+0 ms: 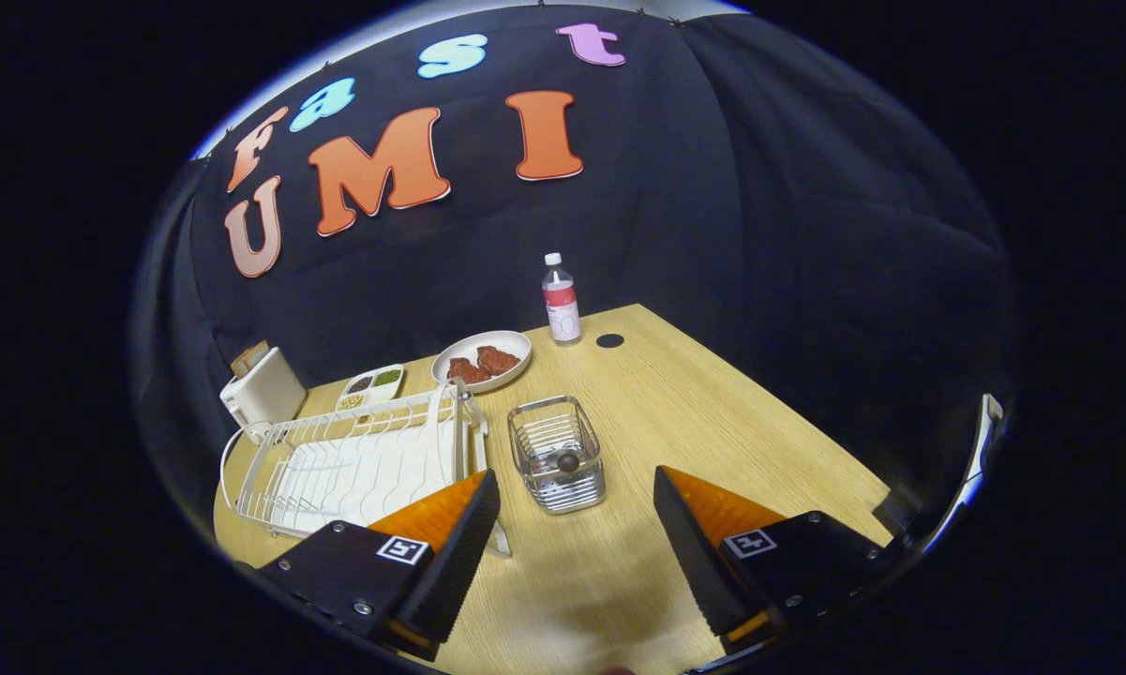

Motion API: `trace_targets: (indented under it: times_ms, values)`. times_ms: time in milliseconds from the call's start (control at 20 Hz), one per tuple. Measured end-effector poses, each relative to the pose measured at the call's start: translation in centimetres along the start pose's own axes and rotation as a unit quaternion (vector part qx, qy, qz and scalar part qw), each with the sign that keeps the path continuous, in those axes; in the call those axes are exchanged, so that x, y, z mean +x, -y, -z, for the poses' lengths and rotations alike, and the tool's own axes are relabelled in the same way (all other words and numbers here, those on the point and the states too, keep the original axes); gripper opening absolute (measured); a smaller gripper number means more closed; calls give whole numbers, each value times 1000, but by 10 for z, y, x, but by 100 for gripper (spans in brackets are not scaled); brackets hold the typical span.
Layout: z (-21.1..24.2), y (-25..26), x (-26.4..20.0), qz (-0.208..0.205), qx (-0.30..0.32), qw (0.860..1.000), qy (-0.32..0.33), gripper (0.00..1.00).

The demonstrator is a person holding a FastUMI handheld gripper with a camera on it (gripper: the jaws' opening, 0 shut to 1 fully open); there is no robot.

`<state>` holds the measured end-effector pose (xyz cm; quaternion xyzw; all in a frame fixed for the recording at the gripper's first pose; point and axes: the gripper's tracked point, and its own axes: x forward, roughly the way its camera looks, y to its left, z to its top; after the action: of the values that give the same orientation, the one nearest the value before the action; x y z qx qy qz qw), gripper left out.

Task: Take the plate from the dish rack, then take the spoon from the basket and place it into the plate.

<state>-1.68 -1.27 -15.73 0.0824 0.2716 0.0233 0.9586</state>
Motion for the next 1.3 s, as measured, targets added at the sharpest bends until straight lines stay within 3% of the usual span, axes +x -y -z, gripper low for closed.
trace_targets:
  times_ms: [450, 550, 750, 1050, 1300]
  values:
    - [-3, -11, 57, -49, -32, 998, 15, 98]
    - [2, -13, 68, -56, -40, 998, 14, 93]
    - [9, -17, 83, -63, -39, 997, 13, 74]
    - [14, -15, 92, -57, -35, 998, 9, 21]
    - [-5, -21, 85, -63, -14, 997, 30, 11]
